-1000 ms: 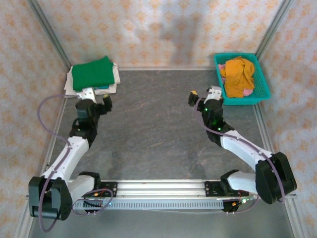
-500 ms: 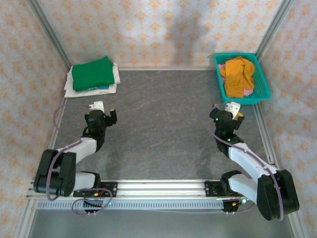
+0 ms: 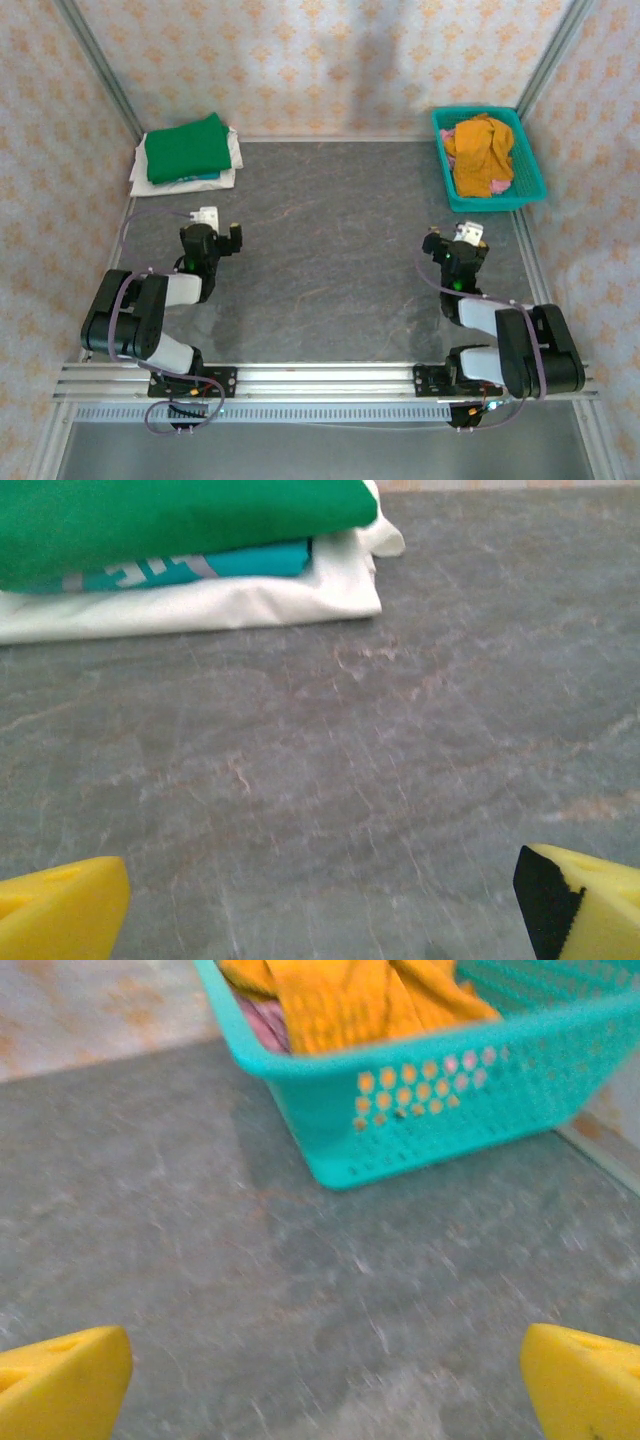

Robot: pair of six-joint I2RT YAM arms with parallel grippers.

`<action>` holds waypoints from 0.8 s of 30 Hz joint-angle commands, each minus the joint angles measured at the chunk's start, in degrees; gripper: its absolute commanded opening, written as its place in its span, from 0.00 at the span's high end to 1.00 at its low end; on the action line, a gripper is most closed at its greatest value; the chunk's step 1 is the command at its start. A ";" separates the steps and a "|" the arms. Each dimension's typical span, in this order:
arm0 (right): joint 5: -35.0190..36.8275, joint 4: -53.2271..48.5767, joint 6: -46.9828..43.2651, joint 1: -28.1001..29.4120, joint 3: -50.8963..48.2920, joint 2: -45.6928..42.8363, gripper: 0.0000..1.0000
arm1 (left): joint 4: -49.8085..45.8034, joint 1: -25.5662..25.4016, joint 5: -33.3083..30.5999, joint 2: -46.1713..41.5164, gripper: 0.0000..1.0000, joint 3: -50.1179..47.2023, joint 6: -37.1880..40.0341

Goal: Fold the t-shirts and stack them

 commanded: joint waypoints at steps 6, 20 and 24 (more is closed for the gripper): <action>-11.03 12.00 -1.09 -4.59 6.09 15.72 0.01 | -0.12 0.42 -0.62 0.33 0.00 2.00 -0.53; -9.72 1.11 -1.17 -4.34 11.09 15.21 0.01 | -0.14 0.43 -0.64 0.30 0.00 2.05 -0.52; -9.81 1.49 -0.99 -4.58 10.68 14.98 0.01 | -0.17 0.48 -0.64 0.31 0.00 2.02 -0.53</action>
